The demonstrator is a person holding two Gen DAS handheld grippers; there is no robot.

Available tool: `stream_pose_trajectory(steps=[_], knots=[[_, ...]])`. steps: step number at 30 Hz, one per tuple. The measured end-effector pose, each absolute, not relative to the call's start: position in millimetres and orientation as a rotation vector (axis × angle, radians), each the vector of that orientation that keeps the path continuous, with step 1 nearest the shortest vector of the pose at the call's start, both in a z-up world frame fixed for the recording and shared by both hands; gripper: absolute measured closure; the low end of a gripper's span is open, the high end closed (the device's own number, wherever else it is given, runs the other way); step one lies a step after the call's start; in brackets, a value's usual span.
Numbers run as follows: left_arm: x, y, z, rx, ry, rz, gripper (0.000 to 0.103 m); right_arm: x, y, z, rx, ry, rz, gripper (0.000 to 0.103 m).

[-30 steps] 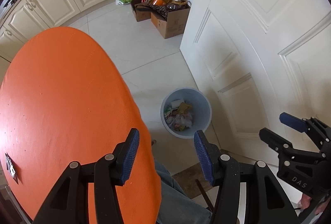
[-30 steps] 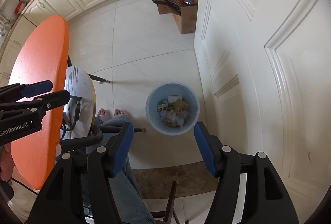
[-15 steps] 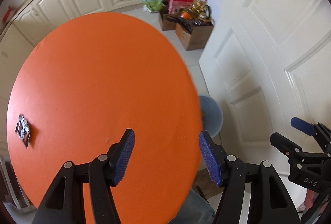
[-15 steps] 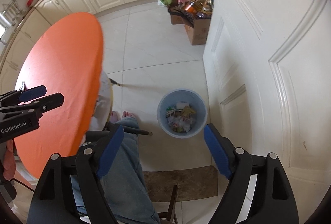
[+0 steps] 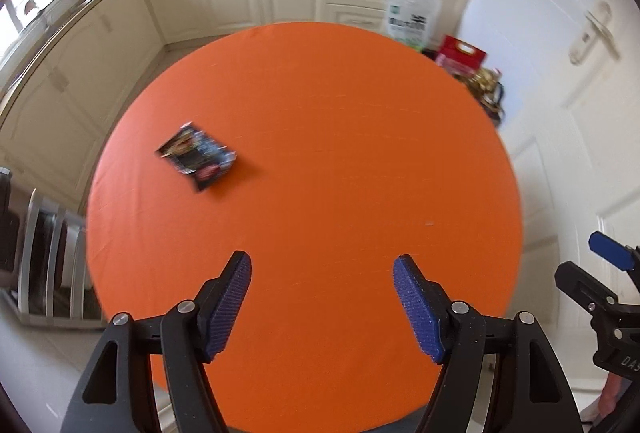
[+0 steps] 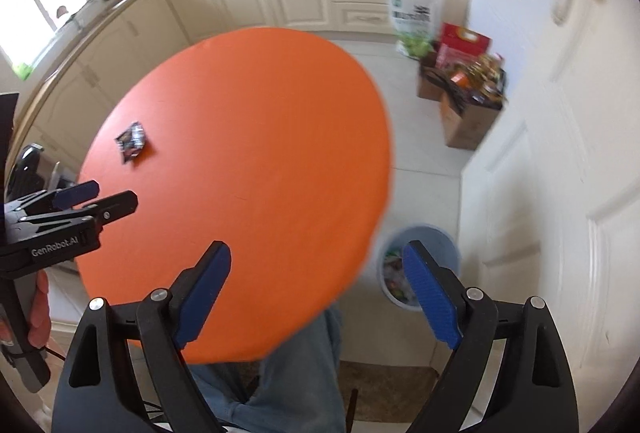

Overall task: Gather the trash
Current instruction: 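Move both open grippers back over the orange table toward the black packet, then grasp the black snack packet with the right gripper and lift it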

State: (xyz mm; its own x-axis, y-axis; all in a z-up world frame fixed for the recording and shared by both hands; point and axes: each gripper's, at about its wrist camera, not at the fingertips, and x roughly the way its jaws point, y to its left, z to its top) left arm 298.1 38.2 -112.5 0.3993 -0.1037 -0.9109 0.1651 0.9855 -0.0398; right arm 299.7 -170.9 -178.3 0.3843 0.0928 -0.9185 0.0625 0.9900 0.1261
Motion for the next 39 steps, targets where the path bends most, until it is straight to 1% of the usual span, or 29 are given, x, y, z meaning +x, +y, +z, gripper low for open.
stream_pose_trajectory(steps=[6, 8, 15, 19, 23, 27, 31, 34, 35, 38, 39], knots=[[297, 118, -117, -0.066, 1.153, 0.001, 0.033, 351, -88, -190, 0.038, 1.196, 0.155, 0.010], [295, 147, -122, -0.114, 1.153, 0.064, 0.030, 367, -64, -196, 0.009, 1.209, 0.186, 0.010], [305, 210, -134, -0.227, 1.158, 0.185, 0.030, 424, 17, -227, -0.108, 1.260, 0.298, 0.010], [318, 228, -145, -0.306, 1.164, 0.217, 0.029, 456, 47, -247, -0.118, 1.308, 0.332, 0.010], [351, 243, -159, -0.339, 1.183, 0.208, 0.029, 481, 68, -267, -0.126, 1.354, 0.360, 0.010], [376, 261, -171, -0.370, 1.183, 0.213, 0.029, 493, 84, -282, -0.150, 1.387, 0.387, 0.010], [386, 267, -187, -0.390, 1.195, 0.198, 0.029, 497, 97, -293, -0.220, 1.380, 0.411, 0.010], [389, 271, -196, -0.398, 1.199, 0.196, 0.029, 501, 105, -299, -0.255, 1.383, 0.425, 0.018], [390, 272, -198, -0.394, 1.202, 0.199, 0.029, 501, 108, -302, -0.284, 1.384, 0.415, 0.026], [390, 275, -202, -0.403, 1.202, 0.203, 0.029, 502, 111, -302, -0.287, 1.381, 0.432, 0.038], [390, 274, -201, -0.407, 1.202, 0.201, 0.029, 501, 112, -300, -0.294, 1.377, 0.441, 0.045]])
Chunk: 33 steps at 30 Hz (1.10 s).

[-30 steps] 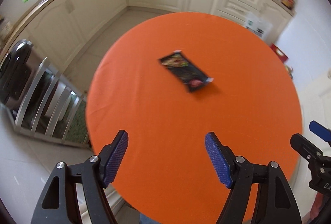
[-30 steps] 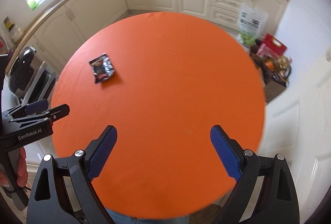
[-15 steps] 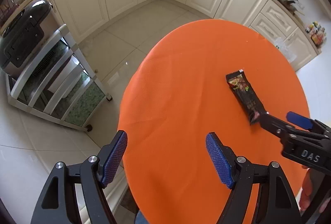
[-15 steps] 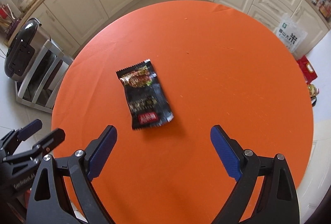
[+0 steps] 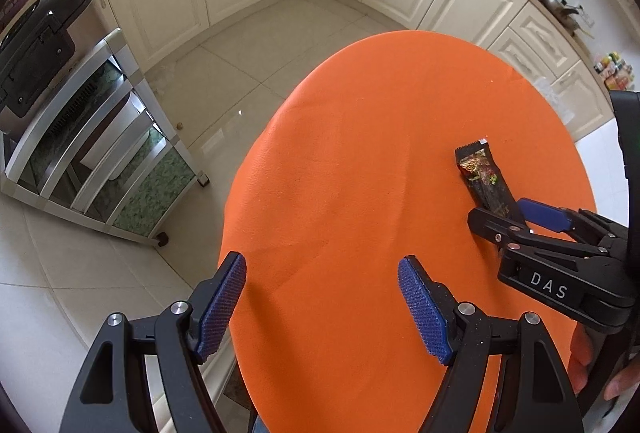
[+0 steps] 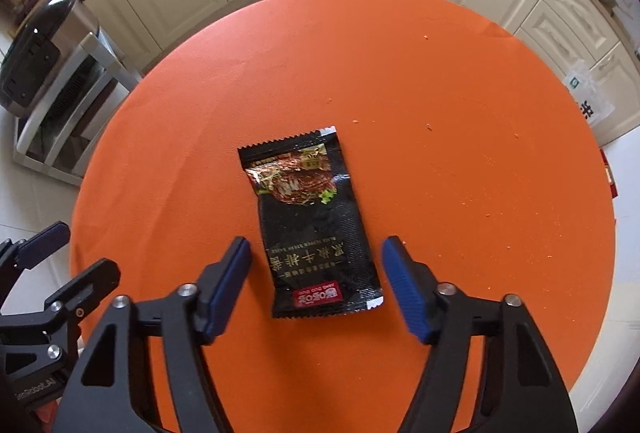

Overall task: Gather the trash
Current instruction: 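Grasp the black snack packet with the right gripper and lift it, then carry the black packet toward the blue bin with the right gripper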

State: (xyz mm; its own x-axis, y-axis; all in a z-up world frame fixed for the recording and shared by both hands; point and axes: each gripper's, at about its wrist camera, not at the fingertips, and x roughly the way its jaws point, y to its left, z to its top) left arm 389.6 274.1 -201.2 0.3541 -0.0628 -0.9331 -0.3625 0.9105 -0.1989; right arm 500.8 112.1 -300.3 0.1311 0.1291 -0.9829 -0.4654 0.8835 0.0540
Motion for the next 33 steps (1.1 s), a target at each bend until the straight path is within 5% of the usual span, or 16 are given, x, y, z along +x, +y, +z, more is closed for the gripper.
stream_pose_trajectory(steps=[6, 33], knots=[[385, 270, -204, -0.408, 1.207, 0.186, 0.029, 494, 112, -288, -0.331, 1.349, 0.504, 0.084], [377, 176, -176, -0.254, 1.217, 0.049, 0.029, 450, -26, -270, -0.015, 1.377, 0.360, 0.091]])
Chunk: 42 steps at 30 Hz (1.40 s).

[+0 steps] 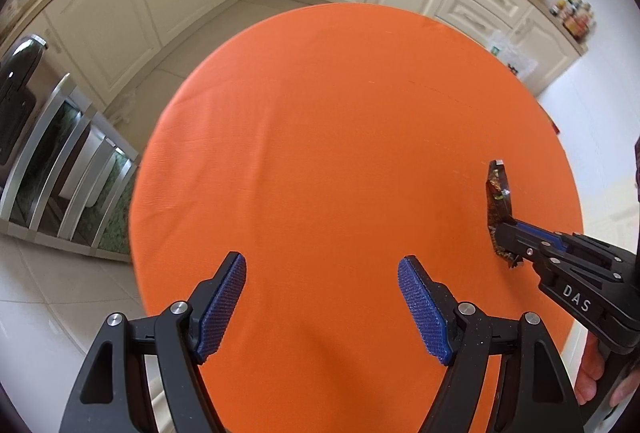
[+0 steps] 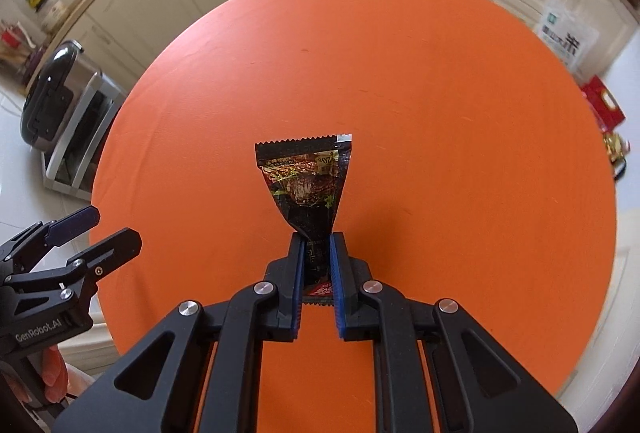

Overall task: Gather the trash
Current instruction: 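Carry the black packet toward the blue bin with the right gripper, then open the right gripper over the bin to drop the packet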

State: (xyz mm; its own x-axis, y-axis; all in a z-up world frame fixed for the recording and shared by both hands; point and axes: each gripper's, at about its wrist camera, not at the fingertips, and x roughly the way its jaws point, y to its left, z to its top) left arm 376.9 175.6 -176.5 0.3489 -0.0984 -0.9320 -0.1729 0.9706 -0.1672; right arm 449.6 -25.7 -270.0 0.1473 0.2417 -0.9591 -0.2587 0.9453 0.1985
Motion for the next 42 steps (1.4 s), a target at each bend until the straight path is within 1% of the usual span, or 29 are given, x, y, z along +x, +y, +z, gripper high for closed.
stream_pose_trajectory(steps=[7, 13, 20, 26, 32, 42], knots=[[378, 99, -162, -0.151, 1.215, -0.070, 0.029, 404, -103, -241, 0.086, 1.302, 0.233, 0.091], [367, 12, -157, -0.030, 1.215, -0.222, 0.029, 364, -175, -217, 0.179, 1.237, 0.101, 0.091], [349, -84, -156, 0.099, 1.222, -0.385, 0.029, 313, -266, -210, 0.277, 1.214, -0.072, 0.091], [334, -157, -161, 0.197, 1.238, -0.517, 0.028, 276, -336, -220, 0.362, 1.211, -0.212, 0.091], [333, -210, -174, 0.281, 1.263, -0.597, 0.028, 256, -384, -243, 0.424, 1.238, -0.306, 0.091], [376, -287, -208, 0.342, 1.324, -0.605, 0.028, 247, -422, -289, 0.500, 1.299, -0.340, 0.091]])
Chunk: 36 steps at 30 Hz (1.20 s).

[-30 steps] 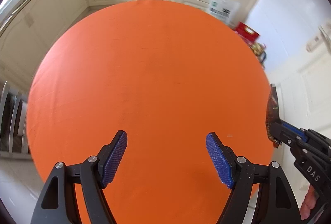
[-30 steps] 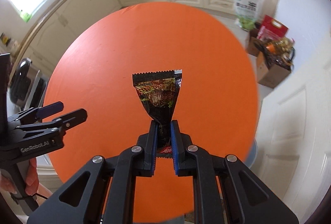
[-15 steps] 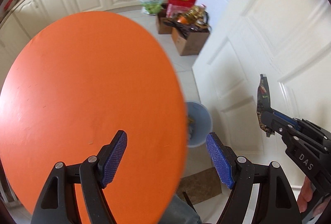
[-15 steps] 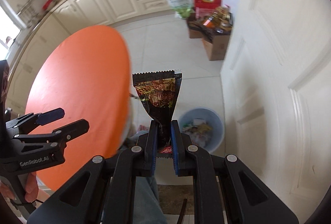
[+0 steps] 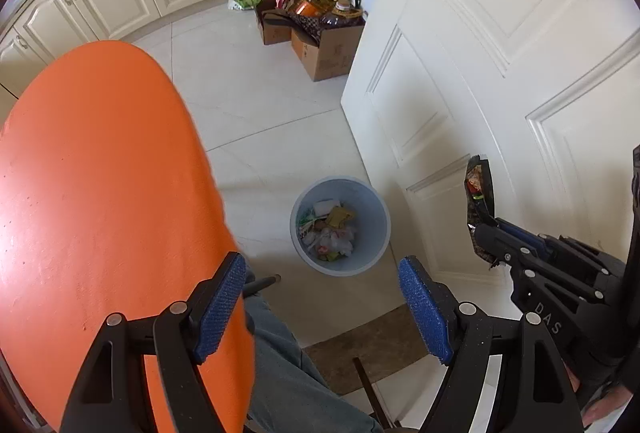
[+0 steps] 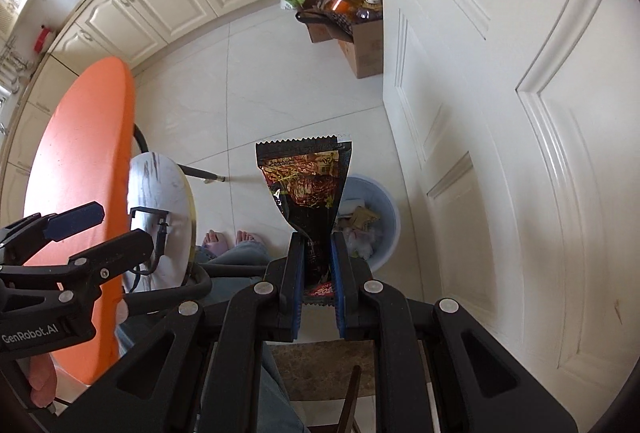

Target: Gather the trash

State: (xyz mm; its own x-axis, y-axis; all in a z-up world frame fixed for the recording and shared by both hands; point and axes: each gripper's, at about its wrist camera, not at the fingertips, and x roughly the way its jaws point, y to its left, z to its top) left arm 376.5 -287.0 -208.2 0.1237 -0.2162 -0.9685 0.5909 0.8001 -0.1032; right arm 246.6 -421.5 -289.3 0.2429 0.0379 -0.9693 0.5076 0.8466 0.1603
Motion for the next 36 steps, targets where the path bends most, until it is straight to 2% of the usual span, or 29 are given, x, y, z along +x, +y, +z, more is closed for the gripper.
stream_pose_trajectory(steps=[5, 8, 10, 12, 24, 32, 34, 36], knots=[[384, -316, -226, 0.360, 1.369, -0.641, 0.028, 246, -425, -306, 0.518, 1.323, -0.308, 0.090], [392, -328, -236, 0.370, 1.386, -0.641, 0.028, 249, -426, -314, 0.509, 1.348, -0.301, 0.085], [396, -333, -242, 0.374, 1.395, -0.640, 0.028, 251, -430, -318, 0.522, 1.361, -0.313, 0.079], [399, -336, -246, 0.379, 1.396, -0.634, 0.028, 251, -436, -322, 0.544, 1.369, -0.314, 0.065], [389, -335, -254, 0.378, 1.382, -0.599, 0.028, 244, -436, -315, 0.566, 1.359, -0.316, 0.063], [369, -312, -230, 0.354, 1.332, -0.593, 0.028, 232, -428, -293, 0.525, 1.312, -0.367, 0.062], [361, -303, -221, 0.346, 1.313, -0.577, 0.028, 230, -423, -284, 0.498, 1.295, -0.367, 0.059], [350, -294, -212, 0.342, 1.286, -0.558, 0.028, 229, -417, -274, 0.465, 1.277, -0.351, 0.046]])
